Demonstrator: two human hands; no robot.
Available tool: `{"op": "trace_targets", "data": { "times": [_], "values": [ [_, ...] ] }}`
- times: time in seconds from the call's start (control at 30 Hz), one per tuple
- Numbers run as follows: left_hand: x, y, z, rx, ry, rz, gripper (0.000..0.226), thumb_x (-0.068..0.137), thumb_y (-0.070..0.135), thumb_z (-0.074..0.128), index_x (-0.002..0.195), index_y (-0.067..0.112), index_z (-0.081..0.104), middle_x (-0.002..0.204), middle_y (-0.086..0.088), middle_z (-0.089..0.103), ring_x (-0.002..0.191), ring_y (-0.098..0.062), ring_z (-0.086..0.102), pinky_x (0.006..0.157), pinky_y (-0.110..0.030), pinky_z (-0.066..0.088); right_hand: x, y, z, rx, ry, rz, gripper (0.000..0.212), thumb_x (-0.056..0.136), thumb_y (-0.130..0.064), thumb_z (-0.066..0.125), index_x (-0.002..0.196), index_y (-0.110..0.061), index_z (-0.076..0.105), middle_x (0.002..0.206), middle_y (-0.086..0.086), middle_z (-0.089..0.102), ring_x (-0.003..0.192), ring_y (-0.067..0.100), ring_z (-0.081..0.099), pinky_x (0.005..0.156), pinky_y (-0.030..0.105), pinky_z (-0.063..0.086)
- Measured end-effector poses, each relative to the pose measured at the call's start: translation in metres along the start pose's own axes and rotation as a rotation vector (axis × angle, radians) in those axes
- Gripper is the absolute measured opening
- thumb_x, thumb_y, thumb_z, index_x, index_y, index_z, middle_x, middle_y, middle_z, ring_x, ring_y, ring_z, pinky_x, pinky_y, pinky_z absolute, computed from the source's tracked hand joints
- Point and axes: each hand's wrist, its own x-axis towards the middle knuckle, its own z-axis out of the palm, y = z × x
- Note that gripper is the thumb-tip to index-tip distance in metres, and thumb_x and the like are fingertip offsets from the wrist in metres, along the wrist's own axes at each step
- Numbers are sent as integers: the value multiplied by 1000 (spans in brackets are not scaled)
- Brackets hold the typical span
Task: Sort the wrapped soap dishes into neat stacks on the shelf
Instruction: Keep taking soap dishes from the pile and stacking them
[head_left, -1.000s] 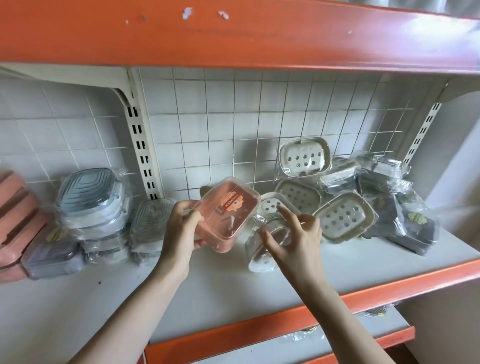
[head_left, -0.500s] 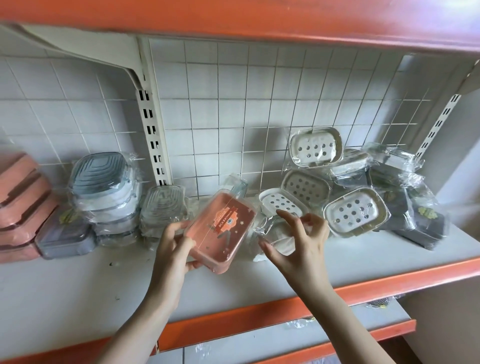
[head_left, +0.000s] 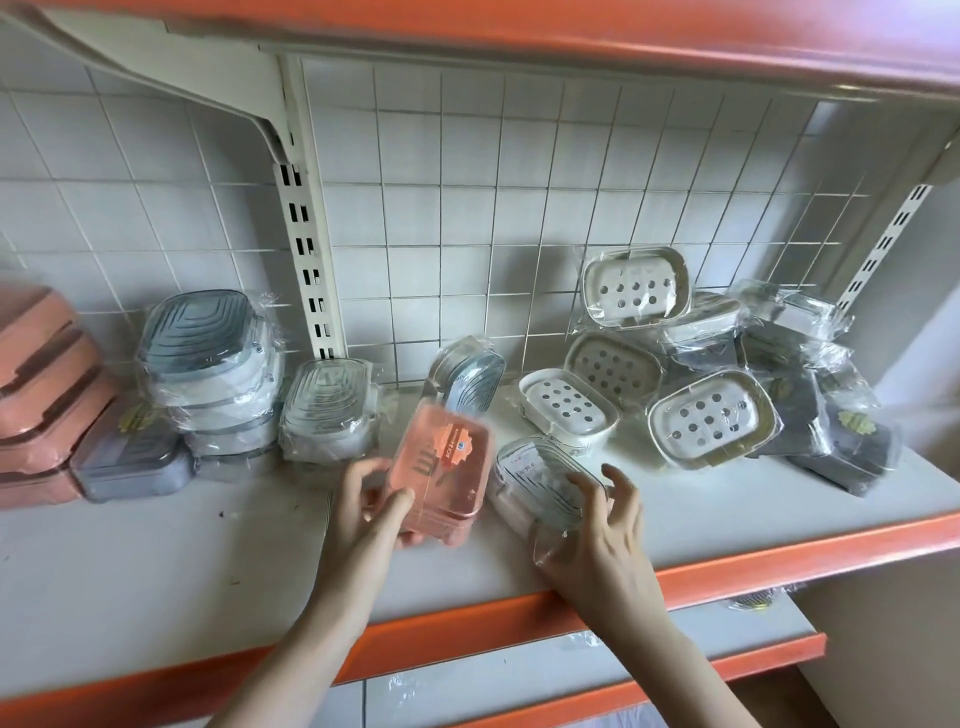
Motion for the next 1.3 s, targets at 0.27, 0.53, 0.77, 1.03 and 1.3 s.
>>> {"op": "trace_targets", "data": {
  "times": [0.27,0.53,0.77,1.03,1.3],
  "values": [
    [-1,-15,-12,102,71,-78,17,92,4,52,96,21,51,96,-12,63,80,-20,60,64,-28,52,12,-10,-22,-108,-482,-14,104,63,-76,59,146,-38,9,156,5,-3,143,23,10,112,36,24],
    [3,-17,-15,650,88,68,31,83,20,59,113,10,56,97,-10,60,89,-30,56,78,-35,43,38,-30,-16,-121,-325,-1,70,79,-70,48,131,-23,42,137,3,39,126,27,38,102,36,35],
    [9,5,13,1020,151,243,47,85,27,63,127,10,50,118,-15,54,111,-34,51,88,-41,43,55,-43,6,-251,-339,34,77,80,-72,46,136,-22,30,129,7,42,123,30,42,94,41,39],
    [26,-1,41,1408,65,81,81,84,69,37,145,17,20,136,-16,36,125,-32,36,96,-35,37,47,-39,14,-278,-184,20,75,76,-69,51,134,-21,45,118,8,54,110,30,54,83,41,45],
    [17,-10,39,1383,160,217,78,66,57,57,127,10,53,104,-21,55,94,-39,55,75,-41,49,41,-32,20,-229,-74,-28,68,69,-63,66,115,-14,62,98,13,61,86,36,61,69,42,49]
  ]
}}
